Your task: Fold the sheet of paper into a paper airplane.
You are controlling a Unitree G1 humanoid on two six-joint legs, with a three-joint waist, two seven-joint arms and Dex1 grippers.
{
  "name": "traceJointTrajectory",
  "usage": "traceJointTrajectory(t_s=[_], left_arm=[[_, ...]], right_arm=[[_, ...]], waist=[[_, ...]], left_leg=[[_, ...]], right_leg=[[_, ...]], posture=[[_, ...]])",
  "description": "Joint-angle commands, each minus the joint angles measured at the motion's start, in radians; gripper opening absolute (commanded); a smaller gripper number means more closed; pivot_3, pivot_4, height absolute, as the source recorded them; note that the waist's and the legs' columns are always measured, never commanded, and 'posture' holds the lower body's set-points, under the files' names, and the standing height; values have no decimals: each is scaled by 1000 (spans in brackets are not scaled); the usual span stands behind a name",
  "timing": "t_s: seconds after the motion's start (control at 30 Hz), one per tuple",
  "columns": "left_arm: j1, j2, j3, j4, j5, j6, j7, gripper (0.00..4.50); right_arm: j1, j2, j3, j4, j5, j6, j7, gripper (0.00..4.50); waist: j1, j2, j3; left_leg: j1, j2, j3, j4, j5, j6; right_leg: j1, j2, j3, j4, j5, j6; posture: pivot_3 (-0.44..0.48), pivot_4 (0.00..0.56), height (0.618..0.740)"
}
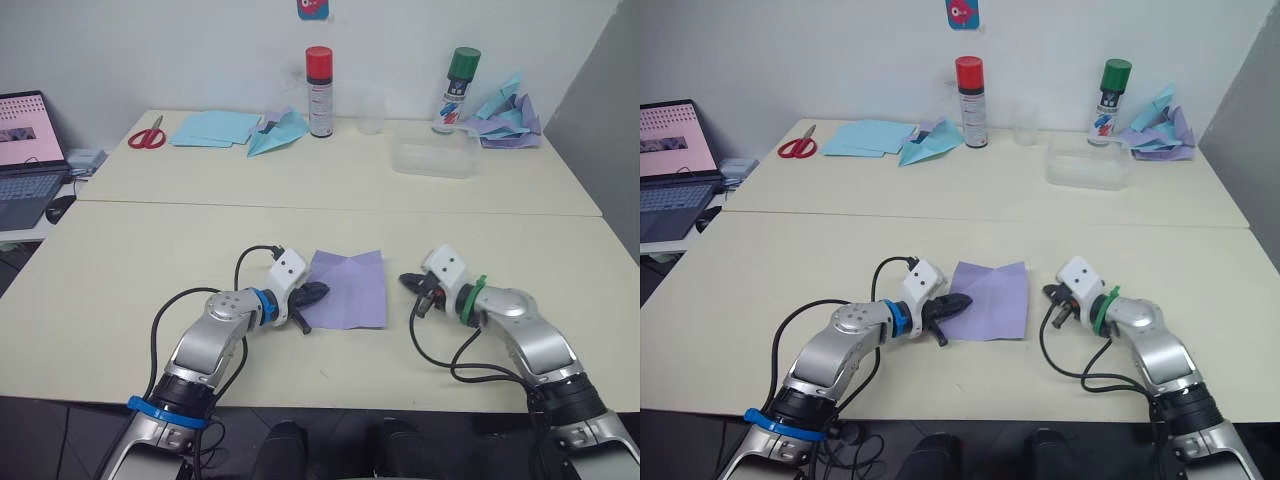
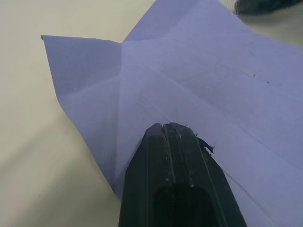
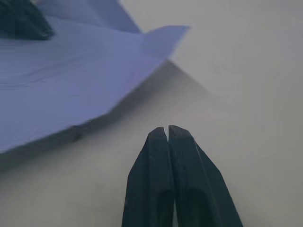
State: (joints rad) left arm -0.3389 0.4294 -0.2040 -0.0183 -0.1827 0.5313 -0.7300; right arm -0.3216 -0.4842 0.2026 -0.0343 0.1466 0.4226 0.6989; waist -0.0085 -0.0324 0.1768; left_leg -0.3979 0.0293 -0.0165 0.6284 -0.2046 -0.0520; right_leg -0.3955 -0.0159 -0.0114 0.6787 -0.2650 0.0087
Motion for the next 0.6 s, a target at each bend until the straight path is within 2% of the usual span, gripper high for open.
traceJointTrajectory(t_s=[0.03, 0.33, 0.6], left_arm=[[34, 12, -20, 26, 18, 25, -1, 0], [51, 25, -3, 14, 18, 14, -3, 0], [79, 43, 1, -16, 15, 27, -9, 0]], right_arm=[[-5, 43, 22, -64, 62, 59, 43, 19], [-51, 180, -29, -78, 155, 138, 12, 19], [-108, 262, 39, 3, 122, 129, -9, 19]], waist=[[0, 0, 0], [-1, 0, 0], [-7, 0, 0]], left_leg=[[0, 0, 0, 0, 0, 0], [0, 1, -1, -1, 0, 0], [0, 1, -1, -1, 0, 0]], right_leg=[[0, 0, 0, 0, 0, 0], [0, 0, 0, 0, 0, 0], [-1, 1, 0, 0, 0, -1]], posture=[[0, 150, 740], [0, 150, 740], [0, 150, 740]])
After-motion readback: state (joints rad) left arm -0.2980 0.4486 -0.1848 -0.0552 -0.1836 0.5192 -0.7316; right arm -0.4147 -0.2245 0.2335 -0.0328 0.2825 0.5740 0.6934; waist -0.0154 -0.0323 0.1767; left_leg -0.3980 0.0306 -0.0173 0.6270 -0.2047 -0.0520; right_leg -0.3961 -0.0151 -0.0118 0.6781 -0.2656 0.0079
